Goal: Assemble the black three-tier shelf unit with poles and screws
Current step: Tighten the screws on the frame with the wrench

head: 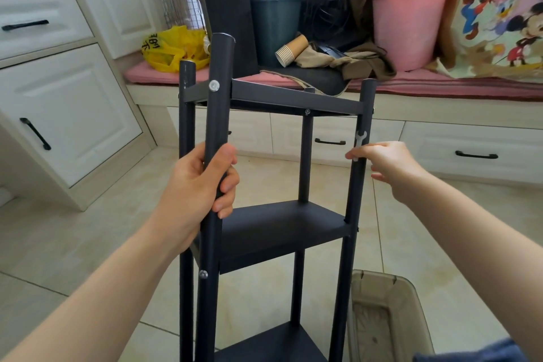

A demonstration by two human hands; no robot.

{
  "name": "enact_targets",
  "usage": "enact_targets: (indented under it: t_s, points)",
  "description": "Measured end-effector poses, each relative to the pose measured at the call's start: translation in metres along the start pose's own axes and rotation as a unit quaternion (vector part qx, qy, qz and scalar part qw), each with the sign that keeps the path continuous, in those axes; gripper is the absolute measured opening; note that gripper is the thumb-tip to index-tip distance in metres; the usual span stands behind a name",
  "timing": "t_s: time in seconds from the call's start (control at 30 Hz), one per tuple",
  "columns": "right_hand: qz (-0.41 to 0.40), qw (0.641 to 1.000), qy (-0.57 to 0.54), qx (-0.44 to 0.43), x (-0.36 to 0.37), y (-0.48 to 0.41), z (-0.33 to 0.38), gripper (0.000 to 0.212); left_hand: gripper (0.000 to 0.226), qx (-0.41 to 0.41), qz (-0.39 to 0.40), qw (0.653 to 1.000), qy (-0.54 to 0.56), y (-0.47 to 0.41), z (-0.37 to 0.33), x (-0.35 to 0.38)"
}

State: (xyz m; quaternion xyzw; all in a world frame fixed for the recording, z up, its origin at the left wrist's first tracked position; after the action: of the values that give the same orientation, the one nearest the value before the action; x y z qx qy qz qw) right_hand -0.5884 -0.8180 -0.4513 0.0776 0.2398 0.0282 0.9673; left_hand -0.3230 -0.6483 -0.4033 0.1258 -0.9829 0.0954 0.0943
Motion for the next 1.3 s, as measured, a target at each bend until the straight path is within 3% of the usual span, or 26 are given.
enact_targets:
  t_s: [0.27,0.47,0.73,1.07,1.3]
  points:
    - [0.065,0.996,-0.049,0.036,0.020,0.004,0.003,0.031,0.027,0.019,-0.005,1.000,-0.016,-0.001,0.000,-0.008]
    - [0.092,0.990,-0.095,0.053,0.020,0.010,0.007,0.020,0.025,0.059,-0.092,0.991,-0.080,-0.004,-0.004,-0.028]
    - [0.109,0.988,-0.109,0.018,0.020,0.019,0.014,0.008,0.036,0.109,-0.134,0.970,-0.173,-0.010,-0.010,-0.052]
    - [0.091,0.985,-0.113,-0.093,0.014,0.041,0.046,0.006,0.029,0.140,-0.176,0.942,-0.248,-0.025,-0.012,-0.089]
    - [0.170,0.955,-0.111,-0.217,0.012,0.073,0.081,0.016,0.031,0.125,-0.221,0.927,-0.276,-0.034,-0.012,-0.117]
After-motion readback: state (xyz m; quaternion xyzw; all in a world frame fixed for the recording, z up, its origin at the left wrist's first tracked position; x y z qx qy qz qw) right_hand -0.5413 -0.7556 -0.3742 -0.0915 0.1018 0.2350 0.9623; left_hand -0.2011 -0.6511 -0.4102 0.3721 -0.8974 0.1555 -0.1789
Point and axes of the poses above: each hand's wrist, its own y-axis away from the middle knuckle, its own x-axis out of the palm, z = x × y, the point moved 6 cm from there along -y, towards the middle knuckle, and after that the axes turned 10 degrees about y, right-handed, at the moved point
